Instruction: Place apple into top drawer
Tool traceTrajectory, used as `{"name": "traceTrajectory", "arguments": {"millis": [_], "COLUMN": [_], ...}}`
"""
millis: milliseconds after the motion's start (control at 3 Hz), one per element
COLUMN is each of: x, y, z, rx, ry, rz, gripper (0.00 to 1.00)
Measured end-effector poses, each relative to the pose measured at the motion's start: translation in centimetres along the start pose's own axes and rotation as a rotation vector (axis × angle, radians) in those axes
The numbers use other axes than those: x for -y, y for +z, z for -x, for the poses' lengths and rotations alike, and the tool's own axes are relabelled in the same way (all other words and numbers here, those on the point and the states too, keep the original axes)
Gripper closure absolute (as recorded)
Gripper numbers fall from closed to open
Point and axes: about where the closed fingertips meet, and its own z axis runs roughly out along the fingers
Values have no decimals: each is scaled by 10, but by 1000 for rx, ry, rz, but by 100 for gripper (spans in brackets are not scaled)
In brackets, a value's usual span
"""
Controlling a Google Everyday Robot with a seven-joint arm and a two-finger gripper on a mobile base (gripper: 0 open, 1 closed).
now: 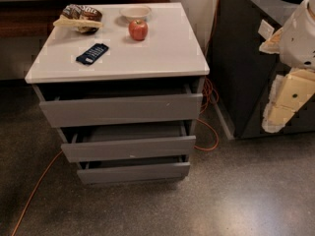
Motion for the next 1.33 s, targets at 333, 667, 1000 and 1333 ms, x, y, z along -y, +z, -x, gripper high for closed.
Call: {"name": "traceTrajectory", "arguments": {"millis": [333, 667, 1000, 1333], "x": [0, 1, 4, 8], "y": [0, 12, 40, 69], "z": [0, 7, 15, 21], "rx": [0, 12, 26, 37], "ry": [0, -13, -35, -69], "rz": [0, -7, -20, -54], "gripper": [0, 0, 0, 0]}}
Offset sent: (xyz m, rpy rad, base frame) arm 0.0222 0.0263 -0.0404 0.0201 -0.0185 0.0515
